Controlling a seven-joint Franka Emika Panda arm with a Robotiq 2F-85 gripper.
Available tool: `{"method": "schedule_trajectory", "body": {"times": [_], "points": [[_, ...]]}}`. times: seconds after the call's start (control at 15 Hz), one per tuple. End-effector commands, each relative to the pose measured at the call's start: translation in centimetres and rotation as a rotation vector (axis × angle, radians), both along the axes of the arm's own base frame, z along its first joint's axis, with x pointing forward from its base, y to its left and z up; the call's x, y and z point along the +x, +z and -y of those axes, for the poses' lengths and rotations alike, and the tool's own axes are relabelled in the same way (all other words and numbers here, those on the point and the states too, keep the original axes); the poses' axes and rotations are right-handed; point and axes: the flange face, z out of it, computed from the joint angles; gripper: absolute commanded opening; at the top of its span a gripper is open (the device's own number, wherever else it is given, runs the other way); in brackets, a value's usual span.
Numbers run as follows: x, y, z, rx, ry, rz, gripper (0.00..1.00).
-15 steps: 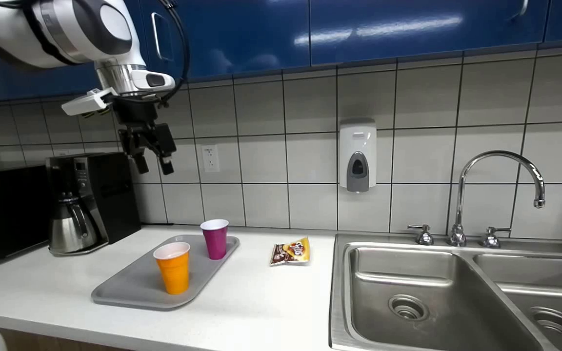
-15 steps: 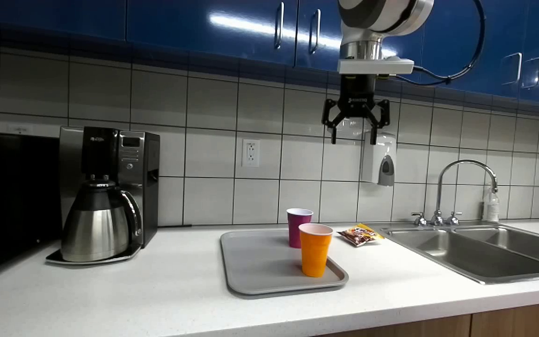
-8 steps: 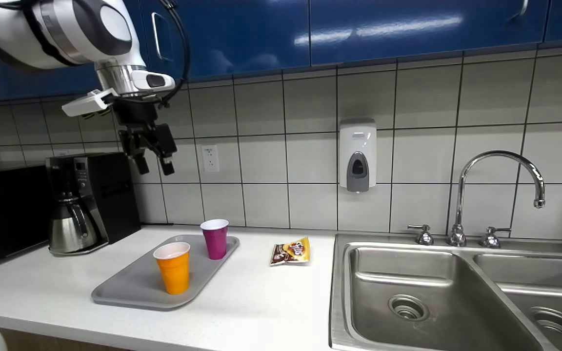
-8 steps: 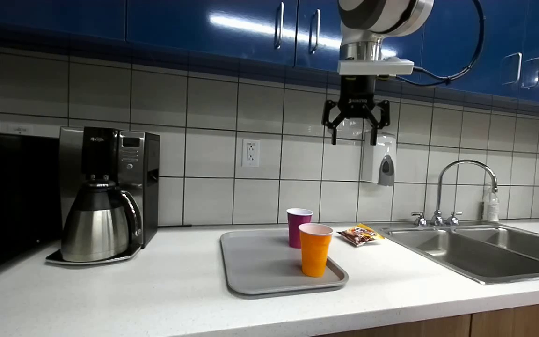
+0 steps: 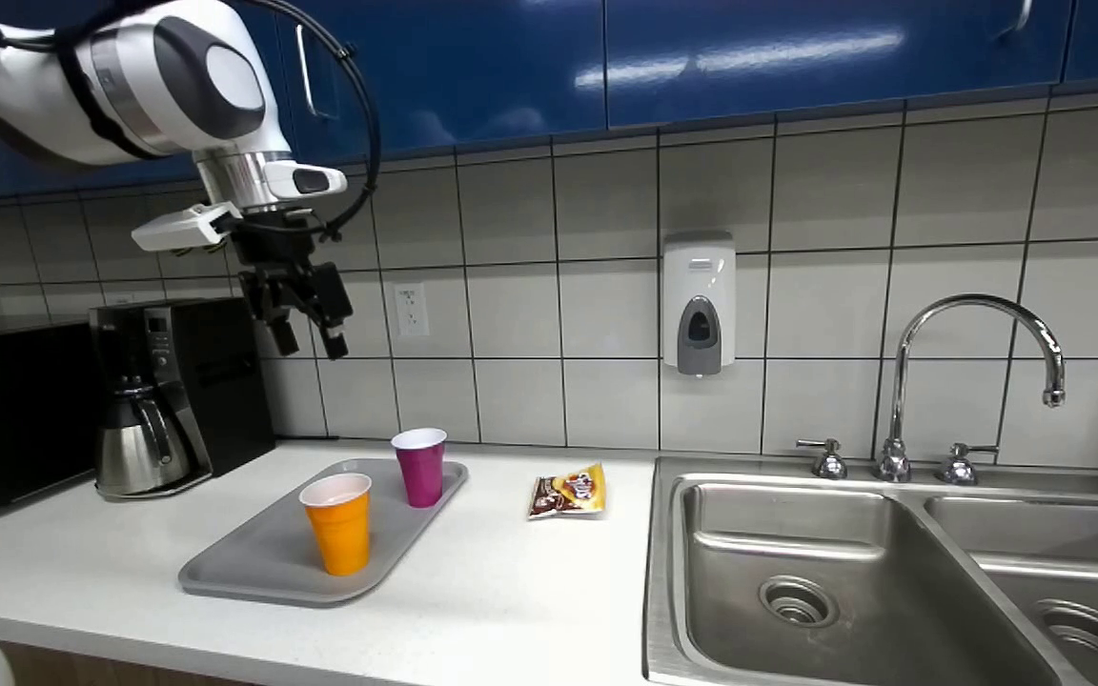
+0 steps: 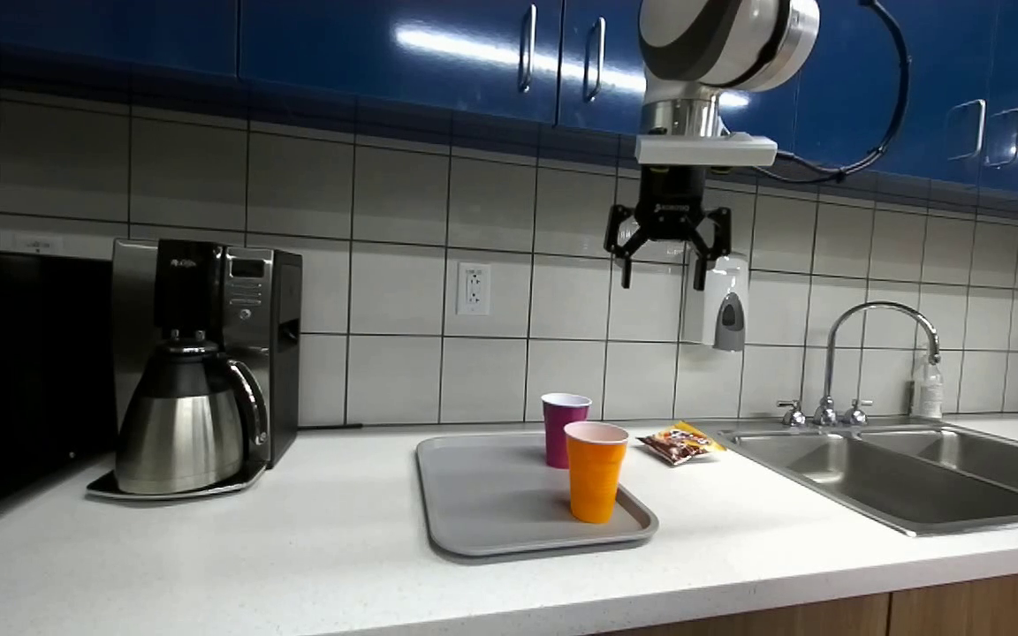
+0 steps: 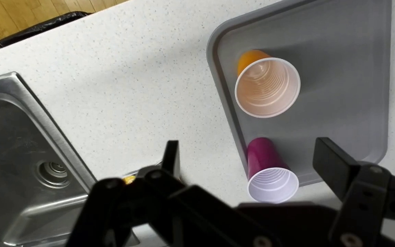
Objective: Remove the cups from the grey tray.
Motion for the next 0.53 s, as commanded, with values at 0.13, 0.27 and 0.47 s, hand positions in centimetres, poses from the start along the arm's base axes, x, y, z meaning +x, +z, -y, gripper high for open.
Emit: {"method": "schedule_trajectory", "body": {"times": [0.13,0.27,0.47], "points": [[0.8,-2.5,0.9,-0.01,-0.004,0.023,1.0],[1.3,-3.6,1.2,-0.01,-0.003,0.026,1.0],[2.2,-5.1,1.6,-0.012,0.006,0.03,1.0]]}}
